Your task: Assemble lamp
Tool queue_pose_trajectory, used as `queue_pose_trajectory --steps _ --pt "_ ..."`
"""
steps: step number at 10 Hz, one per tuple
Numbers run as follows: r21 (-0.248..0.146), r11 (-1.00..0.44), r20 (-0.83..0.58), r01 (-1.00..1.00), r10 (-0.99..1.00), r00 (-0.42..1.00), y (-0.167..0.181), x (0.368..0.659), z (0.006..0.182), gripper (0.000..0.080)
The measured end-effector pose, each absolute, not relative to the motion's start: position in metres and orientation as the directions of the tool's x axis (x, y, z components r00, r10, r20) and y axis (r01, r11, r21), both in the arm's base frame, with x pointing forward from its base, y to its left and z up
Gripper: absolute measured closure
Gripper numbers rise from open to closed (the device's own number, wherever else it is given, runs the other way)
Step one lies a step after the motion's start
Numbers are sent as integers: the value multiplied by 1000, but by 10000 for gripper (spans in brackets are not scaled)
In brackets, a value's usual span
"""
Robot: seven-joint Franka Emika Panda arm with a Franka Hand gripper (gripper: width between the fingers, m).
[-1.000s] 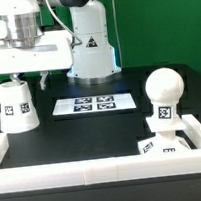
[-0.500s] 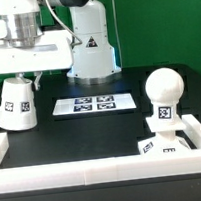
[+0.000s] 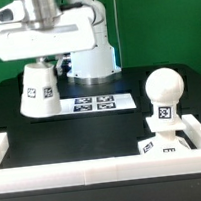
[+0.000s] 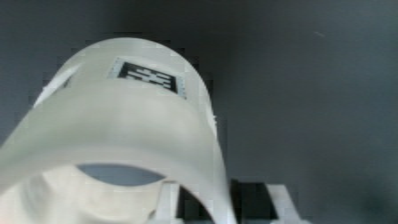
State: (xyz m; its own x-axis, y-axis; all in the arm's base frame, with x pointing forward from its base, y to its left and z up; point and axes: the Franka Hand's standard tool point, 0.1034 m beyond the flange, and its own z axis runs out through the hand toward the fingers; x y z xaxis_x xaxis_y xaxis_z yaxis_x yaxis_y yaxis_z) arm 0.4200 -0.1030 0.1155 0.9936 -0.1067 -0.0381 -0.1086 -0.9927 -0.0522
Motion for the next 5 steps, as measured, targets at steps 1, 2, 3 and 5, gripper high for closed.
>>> queue_pose_trajectory --steps 1,2,3,5 --pt "-66 -989 -34 -132 -130 991 -88 434 130 755" --pt "-78 -986 -32 -149 -147 989 -78 445 142 755" --pt "-87 -979 -25 -183 -182 983 -71 456 152 755" --pt "-84 -976 -23 -202 -201 979 -70 453 150 755"
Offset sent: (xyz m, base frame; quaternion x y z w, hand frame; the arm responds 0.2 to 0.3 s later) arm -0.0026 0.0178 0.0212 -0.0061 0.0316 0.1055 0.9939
